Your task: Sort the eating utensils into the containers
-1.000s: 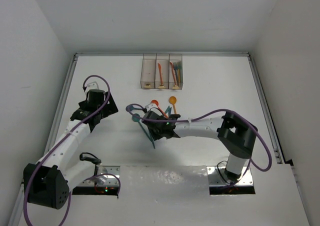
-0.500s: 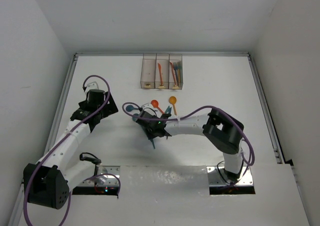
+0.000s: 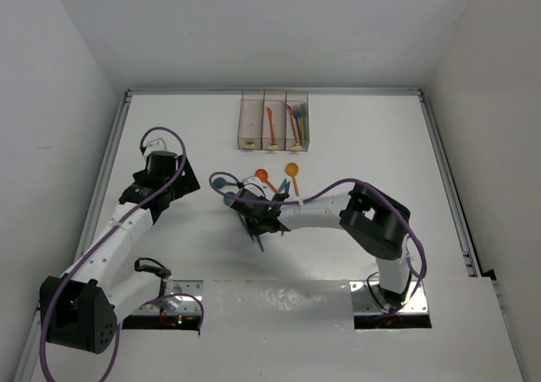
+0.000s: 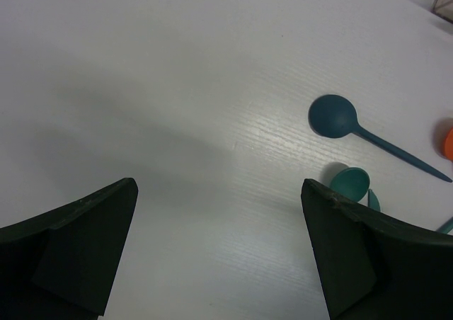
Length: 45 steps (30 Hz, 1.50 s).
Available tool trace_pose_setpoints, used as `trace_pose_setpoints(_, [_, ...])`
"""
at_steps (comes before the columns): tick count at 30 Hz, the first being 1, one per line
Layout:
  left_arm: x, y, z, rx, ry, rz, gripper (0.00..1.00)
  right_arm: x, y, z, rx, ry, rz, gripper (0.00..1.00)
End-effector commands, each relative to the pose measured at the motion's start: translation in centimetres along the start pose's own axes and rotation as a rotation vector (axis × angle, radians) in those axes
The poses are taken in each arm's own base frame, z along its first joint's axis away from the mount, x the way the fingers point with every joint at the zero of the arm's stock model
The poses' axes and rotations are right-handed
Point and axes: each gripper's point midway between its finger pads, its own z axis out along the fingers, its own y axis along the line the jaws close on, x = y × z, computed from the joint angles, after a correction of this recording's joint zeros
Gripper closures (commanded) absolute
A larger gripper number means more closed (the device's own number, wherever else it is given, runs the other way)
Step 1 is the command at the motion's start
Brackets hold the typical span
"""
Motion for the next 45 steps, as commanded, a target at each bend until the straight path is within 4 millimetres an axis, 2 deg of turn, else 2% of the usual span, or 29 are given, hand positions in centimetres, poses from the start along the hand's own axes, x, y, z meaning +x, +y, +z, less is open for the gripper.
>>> trace_pose_setpoints(1, [-2.3, -1.3, -1.0, 0.047, -0.069, -0.028, 0.01, 3.0, -1.9, 0.0, 0.021, 0.100, 0.019, 1.00])
trace_pose_setpoints(4, [-2.3, -1.4, -1.0, 0.057, -0.070, -0.025, 0.01, 1.5, -2.3, -1.2, 0.003, 0.061, 0.007, 1.00])
trace_pose_setpoints(7, [-2.3, -1.8, -1.0, 0.075, -0.068, -0.018, 0.01, -2.1, -1.9, -3.7, -0.012, -0.026, -0.049, 1.00])
trace_pose_setpoints(10, [-2.4, -2.2, -1.1, 0.102, -0.067, -0.011, 0.01, -6.7, -1.2, -7.0, -0.037, -0.136, -0.079, 1.00])
trace_pose_setpoints(11, [-2.3, -2.4, -1.2, 0.114, -0.064, -0.007, 0.01, -9.0, -1.5, -8.0, -0.031, -0.180, -0.062, 1.00])
trace_pose_setpoints(13, [-2.4, -2.6, -1.2, 0.126, -0.068, -0.003, 0.01, -11.8, -2.3, -9.6, -0.032, -0.237, -0.046, 1.00])
trace_pose_setpoints(14, [-2.3, -2.7, -1.2, 0.134, -0.065, 0.002, 0.01, -14.4, -3.4, -10.3, -0.024, -0.278, -0.007, 1.00])
trace_pose_setpoints(15, [-2.3, -2.8, -1.2, 0.141, -0.066, 0.009, 0.01, -15.7, -4.3, -10.6, -0.015, -0.300, 0.004, 1.00])
trace_pose_setpoints(16, [-2.2, -2.9, -1.2, 0.147, -0.064, 0.012, 0.01, -17.4, -6.3, -10.5, 0.010, -0.319, 0.043, 1.00])
trace_pose_setpoints(18, [-2.2, -3.2, -1.3, 0.167, -0.064, 0.020, 0.02, -20.4, -7.7, -10.4, 0.020, -0.363, 0.072, 1.00])
trace_pose_setpoints(19, [-2.2, -3.2, -1.2, 0.169, -0.061, 0.023, 0.02, -21.9, -9.6, -10.1, 0.042, -0.378, 0.100, 1.00])
trace_pose_setpoints(20, [-2.2, -3.5, -1.3, 0.185, -0.061, 0.031, 0.02, -24.3, -9.9, -10.8, 0.035, -0.425, 0.116, 1.00])
trace_pose_setpoints(21, [-2.1, -3.6, -1.2, 0.190, -0.061, 0.035, 0.02, -25.6, -10.5, -10.6, 0.040, -0.441, 0.118, 1.00])
trace_pose_setpoints(22, [-2.0, -3.7, -1.2, 0.197, -0.056, 0.038, 0.03, -27.7, -11.5, -9.8, 0.050, -0.466, 0.139, 1.00])
trace_pose_setpoints(24, [-1.9, -3.9, -1.1, 0.206, -0.051, 0.048, 0.03, -29.6, -12.5, -8.7, 0.053, -0.488, 0.157, 1.00])
trace_pose_setpoints(25, [-1.7, -4.0, -1.0, 0.211, -0.044, 0.053, 0.03, -31.2, -13.4, -7.4, 0.055, -0.507, 0.175, 1.00])
trace_pose_setpoints(27, [-1.6, -4.2, -0.9, 0.221, -0.038, 0.062, 0.04, -32.6, -14.3, -6.2, 0.063, -0.527, 0.191, 1.00])
trace_pose_setpoints(28, [-1.5, -4.2, -0.9, 0.224, -0.032, 0.066, 0.04, -34.5, -15.1, -6.4, 0.063, -0.577, 0.211, 1.00])
trace_pose_setpoints(29, [-1.4, -4.5, -0.9, 0.236, -0.029, 0.073, 0.04, -34.4, -15.7, -4.3, 0.074, -0.561, 0.218, 1.00])
trace_pose_setpoints(30, [-1.3, -4.6, -0.8, 0.243, -0.024, 0.077, 0.04, -35.0, -16.1, -3.7, 0.073, -0.573, 0.229, 1.00])
trace_pose_setpoints(31, [-1.2, -4.7, -0.8, 0.251, -0.018, 0.082, 0.05, -36.5, -16.6, -3.8, 0.062, -0.615, 0.244, 1.00])
trace_pose_setpoints(32, [-1.2, -4.9, -0.8, 0.260, -0.021, 0.086, 0.05, -36.3, -17.0, -1.8, 0.067, -0.600, 0.247, 1.00])
trace_pose_setpoints(34, [-1.0, -5.0, -0.8, 0.272, -0.013, 0.092, 0.05, -37.7, -17.7, -1.3, 0.063, -0.640, 0.260, 1.00])
trace_pose_setpoints(39, [-0.6, -5.4, -0.6, 0.291, 0.002, 0.106, 0.06, -37.0, -19.7, 3.2, 0.090, -0.619, 0.280, 1.00])
trace_pose_setpoints(42, [-0.4, -5.6, -0.4, 0.296, 0.014, 0.112, 0.06, -36.3, -20.3, 4.6, 0.069, -0.584, 0.306, 0.97])
trace_pose_setpoints(43, [-0.4, -5.7, -0.4, 0.298, 0.017, 0.113, 0.06, -36.0, -20.2, 4.8, 0.065, -0.573, 0.303, 0.92])
trace_pose_setpoints(44, [-0.3, -5.7, -0.3, 0.298, 0.020, 0.115, 0.06, -35.7, -20.1, 4.9, 0.062, -0.561, 0.296, 0.83])
trace_pose_setpoints(45, [-0.3, -5.7, -0.3, 0.298, 0.020, 0.115, 0.06, -35.6, -20.0, 4.8, 0.058, -0.558, 0.290, 0.82])
